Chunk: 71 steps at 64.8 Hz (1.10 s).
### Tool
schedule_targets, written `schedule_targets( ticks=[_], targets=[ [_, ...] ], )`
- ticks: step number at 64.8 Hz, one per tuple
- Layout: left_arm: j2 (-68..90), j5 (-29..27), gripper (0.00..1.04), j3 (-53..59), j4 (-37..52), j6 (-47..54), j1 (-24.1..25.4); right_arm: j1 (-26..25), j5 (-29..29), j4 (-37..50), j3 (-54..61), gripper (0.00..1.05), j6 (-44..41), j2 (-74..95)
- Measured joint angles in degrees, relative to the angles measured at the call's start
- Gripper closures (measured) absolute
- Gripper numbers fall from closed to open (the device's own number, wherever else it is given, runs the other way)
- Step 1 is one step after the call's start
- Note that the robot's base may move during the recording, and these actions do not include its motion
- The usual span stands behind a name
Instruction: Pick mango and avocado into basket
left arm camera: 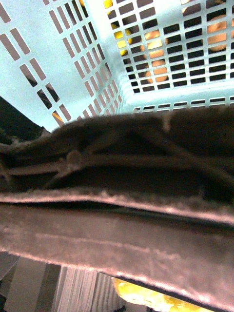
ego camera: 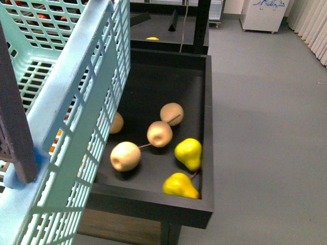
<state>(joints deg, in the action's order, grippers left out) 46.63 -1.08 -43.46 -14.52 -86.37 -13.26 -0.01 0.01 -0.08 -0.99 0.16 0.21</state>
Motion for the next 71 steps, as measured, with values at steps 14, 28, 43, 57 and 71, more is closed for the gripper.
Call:
schedule_targets(
  ticks=[14,28,43,57,71],
  targets=[
    [-0.02,0.09,0.89,0.0,-0.04,0.0,-0.02,0.0,0.02,0.0,0.0,0.09,0.02,0.0],
    [0.0,0.02,0.89,0.0,-0.04,0.02,0.0,0.0,0.09,0.0,0.0,0.09,0.0,0.0],
    [-0.02,0.17,0.89,0.0,-0.04,0.02,0.0,0.0,-0.2,0.0,0.0,0.09,0.0,-0.02],
    [-0.02,0.02,0.89,0.0,-0.04,0.04,0.0,0.0,0.04,0.0,0.0,0.09,0.0,-0.02],
    [-0.04,-0.02,0.89,-0.02,-0.04,0.04,0.0,0.0,0.09,0.0,0.0,0.09,0.0,-0.04]
  ],
)
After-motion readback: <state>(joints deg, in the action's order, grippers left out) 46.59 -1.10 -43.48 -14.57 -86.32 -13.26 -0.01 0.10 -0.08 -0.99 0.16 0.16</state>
